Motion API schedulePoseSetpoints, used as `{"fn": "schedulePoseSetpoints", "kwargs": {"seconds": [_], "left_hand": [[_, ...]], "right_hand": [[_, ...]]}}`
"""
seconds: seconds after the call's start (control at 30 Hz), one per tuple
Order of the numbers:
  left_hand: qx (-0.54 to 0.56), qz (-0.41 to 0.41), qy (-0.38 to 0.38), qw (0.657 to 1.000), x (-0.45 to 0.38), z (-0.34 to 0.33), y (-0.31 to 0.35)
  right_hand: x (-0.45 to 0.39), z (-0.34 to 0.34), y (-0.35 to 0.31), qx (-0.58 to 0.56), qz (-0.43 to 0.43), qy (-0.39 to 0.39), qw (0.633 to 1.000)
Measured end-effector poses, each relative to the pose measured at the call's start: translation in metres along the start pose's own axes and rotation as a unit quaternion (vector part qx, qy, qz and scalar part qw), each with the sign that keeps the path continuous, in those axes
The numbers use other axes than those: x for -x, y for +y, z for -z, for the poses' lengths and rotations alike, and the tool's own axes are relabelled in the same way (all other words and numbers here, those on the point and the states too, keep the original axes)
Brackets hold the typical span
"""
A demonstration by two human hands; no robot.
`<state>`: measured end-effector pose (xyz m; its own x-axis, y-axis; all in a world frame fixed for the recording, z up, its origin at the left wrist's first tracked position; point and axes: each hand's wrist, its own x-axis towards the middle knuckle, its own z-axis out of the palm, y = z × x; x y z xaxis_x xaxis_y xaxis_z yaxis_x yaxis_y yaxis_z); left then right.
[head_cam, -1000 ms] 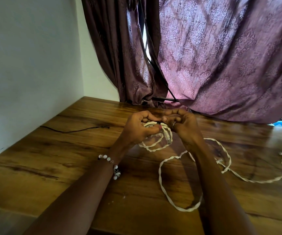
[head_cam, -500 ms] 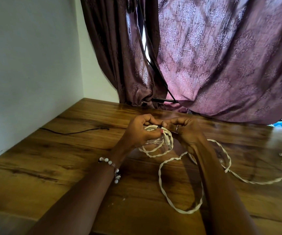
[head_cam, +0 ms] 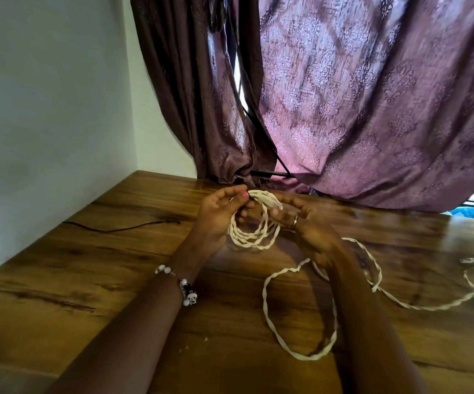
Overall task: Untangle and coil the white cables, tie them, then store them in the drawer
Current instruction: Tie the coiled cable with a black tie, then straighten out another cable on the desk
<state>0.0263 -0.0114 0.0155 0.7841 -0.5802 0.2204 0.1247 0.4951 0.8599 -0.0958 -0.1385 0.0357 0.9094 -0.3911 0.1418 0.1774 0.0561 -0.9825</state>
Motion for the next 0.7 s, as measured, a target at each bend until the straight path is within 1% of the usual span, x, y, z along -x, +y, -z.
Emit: {"fn": "schedulePoseSetpoints", "kwargs": {"seconds": [0.1, 0.17, 0.27, 0.37, 0.43, 0.5, 0.6, 0.7], "left_hand": [[0.062, 0.055, 0.001, 0.997, 0.002, -0.001, 0.006], [0.067, 0.075, -0.008, 0.995, 0.002, -0.001, 0.01], [0.027, 0.083, -0.035, 0.996, 0.004, 0.001, 0.014], [-0.047, 0.097, -0.062, 0.992, 0.011, -0.007, 0.014], [-0.097, 0.105, -0.075, 0.987, 0.019, -0.025, 0.014], [-0.121, 0.107, -0.086, 0.983, 0.027, -0.05, 0.014], [-0.088, 0.139, -0.12, 0.979, 0.042, -0.095, 0.012], [-0.048, 0.176, -0.163, 0.97, 0.063, -0.146, 0.001]], "right_hand": [[0.001, -0.004, 0.0, 0.053, 0.011, 0.041, 0.998], [0.001, -0.006, -0.001, 0.056, 0.015, 0.066, 0.996], [0.005, -0.005, -0.002, 0.038, 0.014, 0.088, 0.995], [0.018, 0.002, -0.007, 0.029, 0.0, 0.107, 0.994], [0.034, 0.013, -0.016, 0.012, -0.004, 0.132, 0.991], [0.055, 0.027, -0.029, -0.011, 0.002, 0.158, 0.987], [0.09, 0.056, -0.048, -0.056, 0.015, 0.213, 0.975], [0.135, 0.092, -0.062, -0.045, 0.034, 0.279, 0.959]]}}
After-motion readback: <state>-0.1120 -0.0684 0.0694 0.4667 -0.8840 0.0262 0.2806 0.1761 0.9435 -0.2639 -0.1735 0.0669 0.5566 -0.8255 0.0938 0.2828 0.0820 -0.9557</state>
